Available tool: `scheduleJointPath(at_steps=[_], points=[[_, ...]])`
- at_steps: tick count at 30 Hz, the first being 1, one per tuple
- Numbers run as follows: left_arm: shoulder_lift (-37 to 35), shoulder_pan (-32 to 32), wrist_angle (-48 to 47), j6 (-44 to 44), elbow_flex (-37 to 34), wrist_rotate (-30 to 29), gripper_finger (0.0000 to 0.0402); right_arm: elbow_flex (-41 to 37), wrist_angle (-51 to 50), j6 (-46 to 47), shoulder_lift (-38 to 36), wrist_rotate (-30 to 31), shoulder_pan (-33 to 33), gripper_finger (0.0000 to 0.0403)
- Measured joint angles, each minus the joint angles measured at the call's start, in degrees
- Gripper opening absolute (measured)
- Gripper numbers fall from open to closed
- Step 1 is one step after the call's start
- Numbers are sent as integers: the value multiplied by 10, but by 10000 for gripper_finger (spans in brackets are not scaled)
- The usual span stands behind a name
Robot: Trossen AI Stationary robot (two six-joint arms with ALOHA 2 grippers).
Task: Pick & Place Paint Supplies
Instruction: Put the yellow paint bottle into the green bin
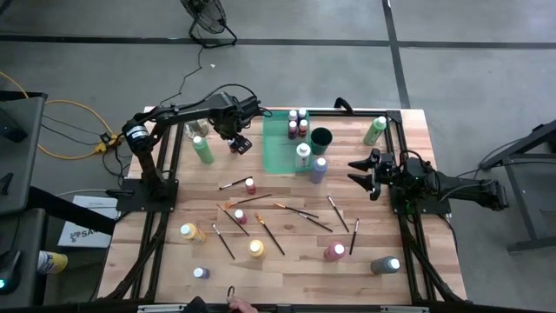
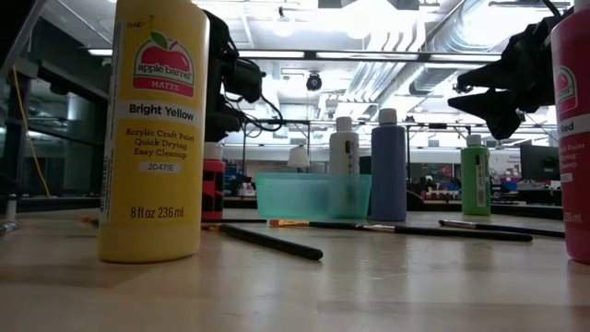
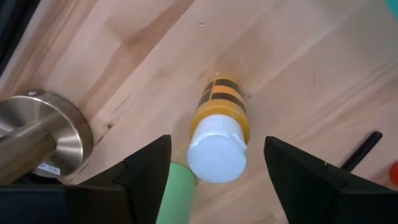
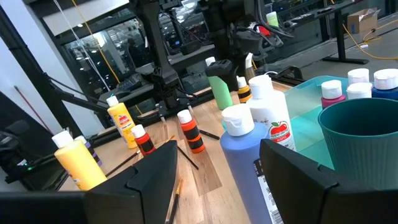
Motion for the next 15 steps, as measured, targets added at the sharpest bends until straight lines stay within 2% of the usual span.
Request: scheduleJointPath(at_steps=[15], points=[[-1,0,-11,1,0,0,120,0,0,0,0,0,0,223]])
